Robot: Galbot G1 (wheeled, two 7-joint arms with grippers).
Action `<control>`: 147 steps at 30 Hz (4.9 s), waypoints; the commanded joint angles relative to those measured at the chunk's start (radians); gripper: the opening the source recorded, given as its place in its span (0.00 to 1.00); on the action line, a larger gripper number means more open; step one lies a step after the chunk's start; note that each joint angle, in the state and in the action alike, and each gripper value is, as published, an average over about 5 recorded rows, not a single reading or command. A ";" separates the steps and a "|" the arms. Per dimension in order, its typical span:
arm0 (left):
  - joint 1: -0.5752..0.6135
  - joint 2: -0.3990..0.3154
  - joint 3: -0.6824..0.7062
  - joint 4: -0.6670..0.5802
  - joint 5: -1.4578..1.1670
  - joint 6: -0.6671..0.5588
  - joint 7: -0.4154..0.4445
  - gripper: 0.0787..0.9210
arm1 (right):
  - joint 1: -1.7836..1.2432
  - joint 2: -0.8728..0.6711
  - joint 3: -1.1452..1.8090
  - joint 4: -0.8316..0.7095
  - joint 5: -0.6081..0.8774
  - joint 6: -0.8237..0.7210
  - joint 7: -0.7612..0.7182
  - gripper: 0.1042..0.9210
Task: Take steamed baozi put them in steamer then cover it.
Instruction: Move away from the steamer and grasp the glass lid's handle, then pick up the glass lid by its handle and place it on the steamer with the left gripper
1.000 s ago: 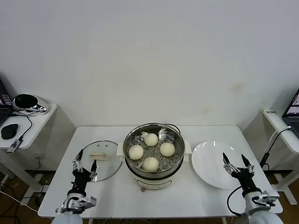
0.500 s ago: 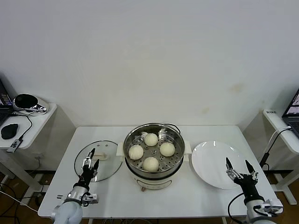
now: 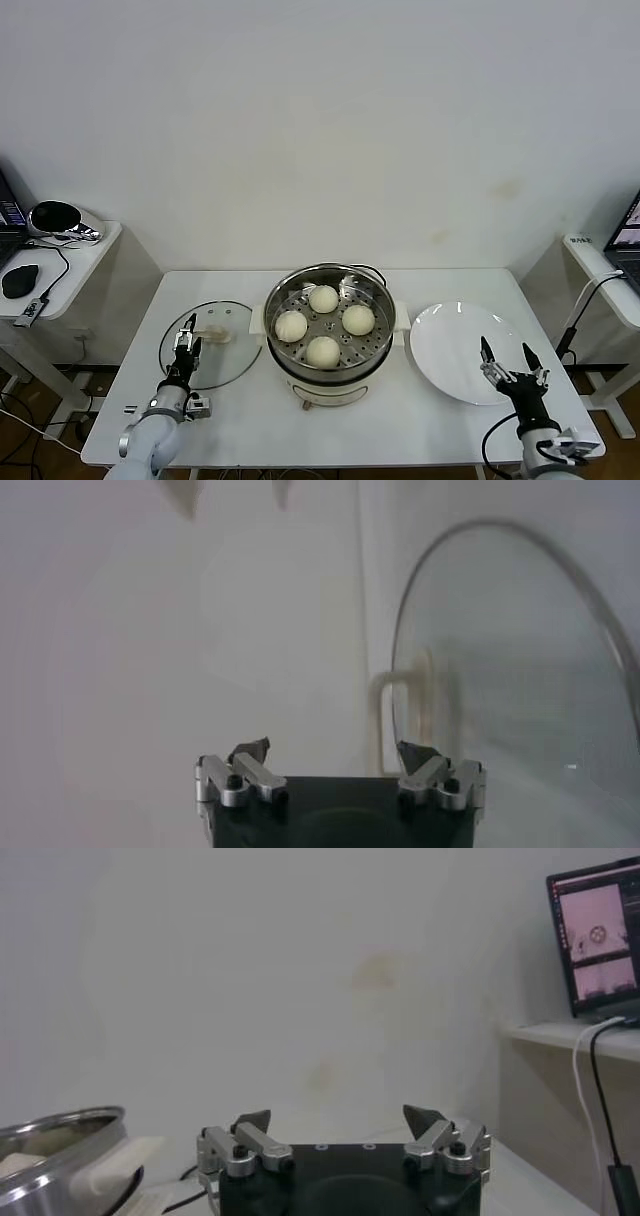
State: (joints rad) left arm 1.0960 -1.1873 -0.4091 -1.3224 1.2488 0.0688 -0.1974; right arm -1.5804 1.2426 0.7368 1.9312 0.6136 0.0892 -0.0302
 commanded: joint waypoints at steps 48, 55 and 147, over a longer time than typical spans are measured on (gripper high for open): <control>-0.225 -0.060 0.081 0.244 -0.147 0.086 -0.020 0.75 | -0.012 0.040 -0.002 -0.053 -0.047 0.027 -0.002 0.88; -0.190 -0.049 0.078 0.197 -0.156 0.125 -0.003 0.52 | -0.009 0.037 -0.001 -0.048 -0.053 0.025 -0.002 0.88; -0.194 -0.413 0.564 -0.381 0.420 0.711 0.561 0.09 | 0.114 0.140 0.060 -0.087 -0.226 -0.105 0.045 0.88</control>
State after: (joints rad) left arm 0.9178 -1.5907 0.1245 -1.7495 1.6534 0.7362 0.3461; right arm -1.4698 1.3804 0.7967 1.8494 0.3924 -0.0156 0.0162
